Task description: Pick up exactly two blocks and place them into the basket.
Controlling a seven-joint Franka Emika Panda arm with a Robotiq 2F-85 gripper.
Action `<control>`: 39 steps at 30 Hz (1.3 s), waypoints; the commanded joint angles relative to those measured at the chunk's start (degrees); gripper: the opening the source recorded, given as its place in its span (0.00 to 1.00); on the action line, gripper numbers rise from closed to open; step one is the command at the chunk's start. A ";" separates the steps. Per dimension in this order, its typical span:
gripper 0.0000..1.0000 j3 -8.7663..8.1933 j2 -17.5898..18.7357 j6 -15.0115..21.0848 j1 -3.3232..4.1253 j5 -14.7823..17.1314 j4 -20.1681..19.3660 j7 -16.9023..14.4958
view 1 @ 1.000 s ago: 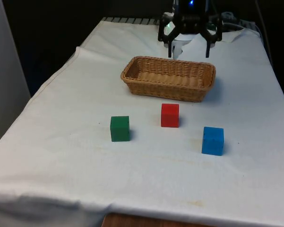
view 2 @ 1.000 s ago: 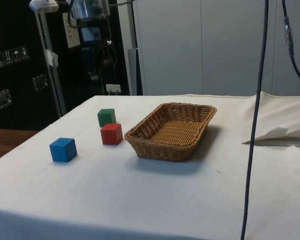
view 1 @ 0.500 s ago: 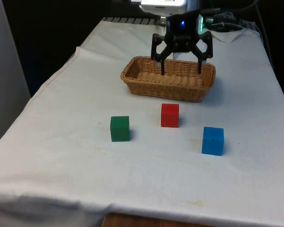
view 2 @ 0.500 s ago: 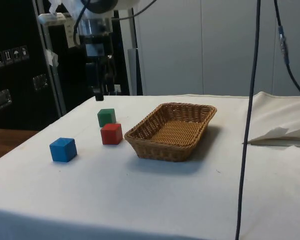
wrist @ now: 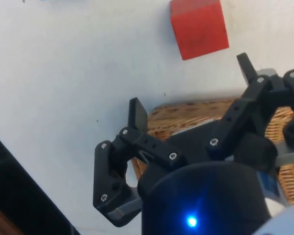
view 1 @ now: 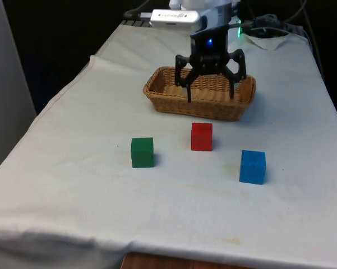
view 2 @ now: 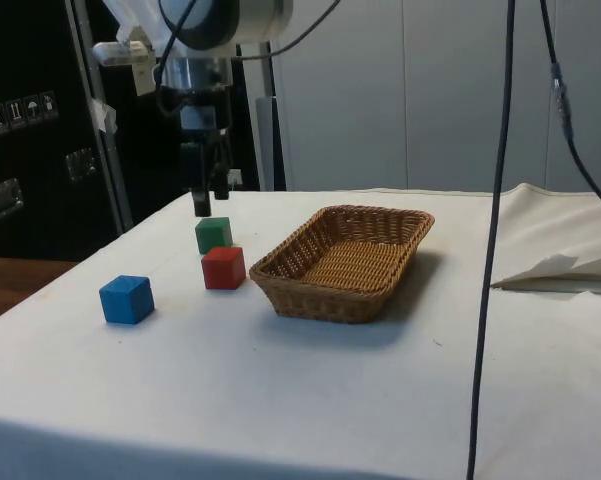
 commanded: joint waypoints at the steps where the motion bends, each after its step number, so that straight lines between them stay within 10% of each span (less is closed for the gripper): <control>1: 1.00 0.40 0.29 1.20 -0.40 0.92 -0.23 -1.03; 39: 1.00 -0.52 10.54 4.07 -0.11 4.64 4.18 2.86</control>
